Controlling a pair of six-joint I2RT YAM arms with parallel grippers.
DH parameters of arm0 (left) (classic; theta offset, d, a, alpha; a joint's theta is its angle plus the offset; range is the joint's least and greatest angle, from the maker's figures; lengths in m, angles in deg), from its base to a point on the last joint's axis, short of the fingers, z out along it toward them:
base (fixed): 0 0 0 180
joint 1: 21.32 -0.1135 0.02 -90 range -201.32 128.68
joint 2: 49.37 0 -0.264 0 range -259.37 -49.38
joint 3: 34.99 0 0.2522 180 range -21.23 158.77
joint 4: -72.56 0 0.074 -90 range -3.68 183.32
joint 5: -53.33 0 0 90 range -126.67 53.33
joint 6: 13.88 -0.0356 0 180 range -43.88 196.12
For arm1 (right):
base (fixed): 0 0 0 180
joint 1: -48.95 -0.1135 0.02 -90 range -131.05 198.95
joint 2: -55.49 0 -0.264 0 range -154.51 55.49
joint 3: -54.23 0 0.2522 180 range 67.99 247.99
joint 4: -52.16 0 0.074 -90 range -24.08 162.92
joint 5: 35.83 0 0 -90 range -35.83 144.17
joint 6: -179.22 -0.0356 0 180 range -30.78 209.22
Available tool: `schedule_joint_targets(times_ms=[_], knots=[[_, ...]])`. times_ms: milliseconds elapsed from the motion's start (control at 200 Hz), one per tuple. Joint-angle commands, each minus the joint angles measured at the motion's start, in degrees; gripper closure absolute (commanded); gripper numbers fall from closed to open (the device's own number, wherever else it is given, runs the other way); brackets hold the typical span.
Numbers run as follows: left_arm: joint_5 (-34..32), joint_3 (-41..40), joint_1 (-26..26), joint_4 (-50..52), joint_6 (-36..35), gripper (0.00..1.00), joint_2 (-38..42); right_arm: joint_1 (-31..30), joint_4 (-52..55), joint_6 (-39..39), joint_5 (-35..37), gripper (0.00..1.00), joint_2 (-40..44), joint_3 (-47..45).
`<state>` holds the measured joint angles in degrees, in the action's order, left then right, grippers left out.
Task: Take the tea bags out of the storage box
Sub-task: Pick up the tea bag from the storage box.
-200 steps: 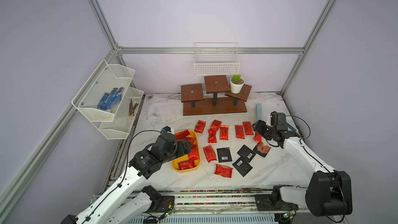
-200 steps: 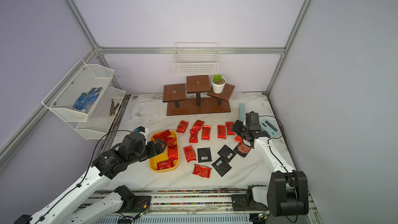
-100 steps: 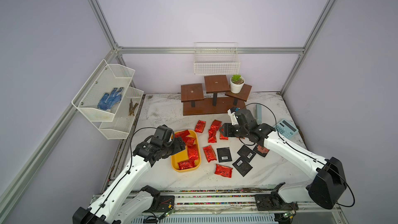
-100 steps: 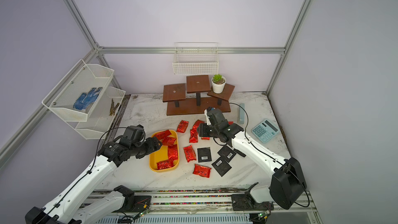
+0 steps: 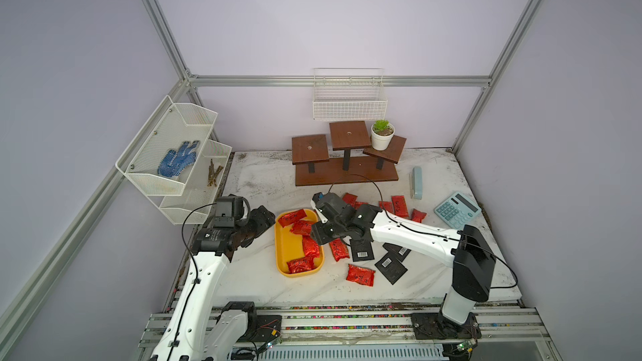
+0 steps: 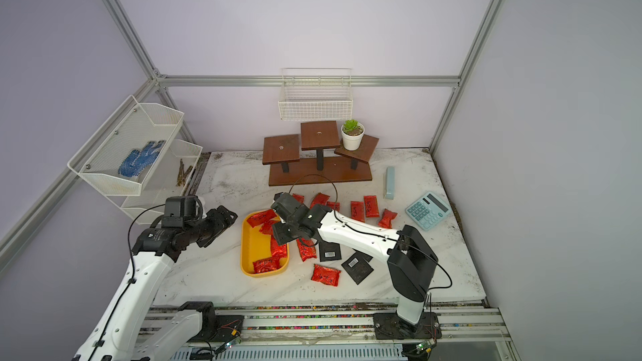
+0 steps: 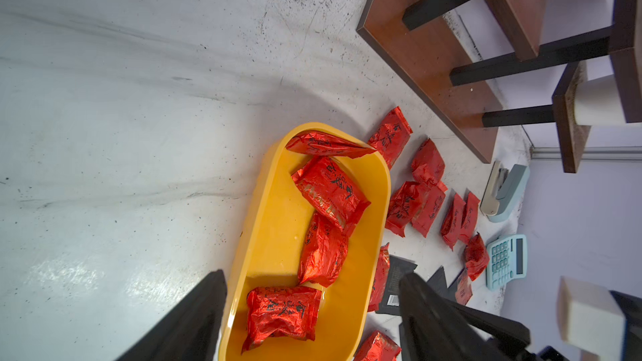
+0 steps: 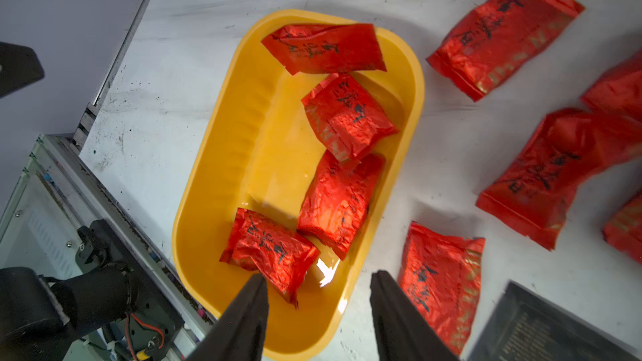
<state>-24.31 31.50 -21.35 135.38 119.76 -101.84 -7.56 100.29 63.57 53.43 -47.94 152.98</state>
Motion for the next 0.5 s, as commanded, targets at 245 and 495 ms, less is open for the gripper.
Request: schedule_joint_targets(times_ms=[245, 495], knots=[[4.7, -0.2, -2.5, 3.0, -0.3, 0.18, 8.4, -5.6, 13.0, 11.3, 17.7, 0.38, -20.4, 21.9], [0.6, 5.0, -2.8, 9.2, 3.4, 0.14, 16.1, -5.6, 14.3, 16.1, 23.4, 0.22, -28.2, 29.2]])
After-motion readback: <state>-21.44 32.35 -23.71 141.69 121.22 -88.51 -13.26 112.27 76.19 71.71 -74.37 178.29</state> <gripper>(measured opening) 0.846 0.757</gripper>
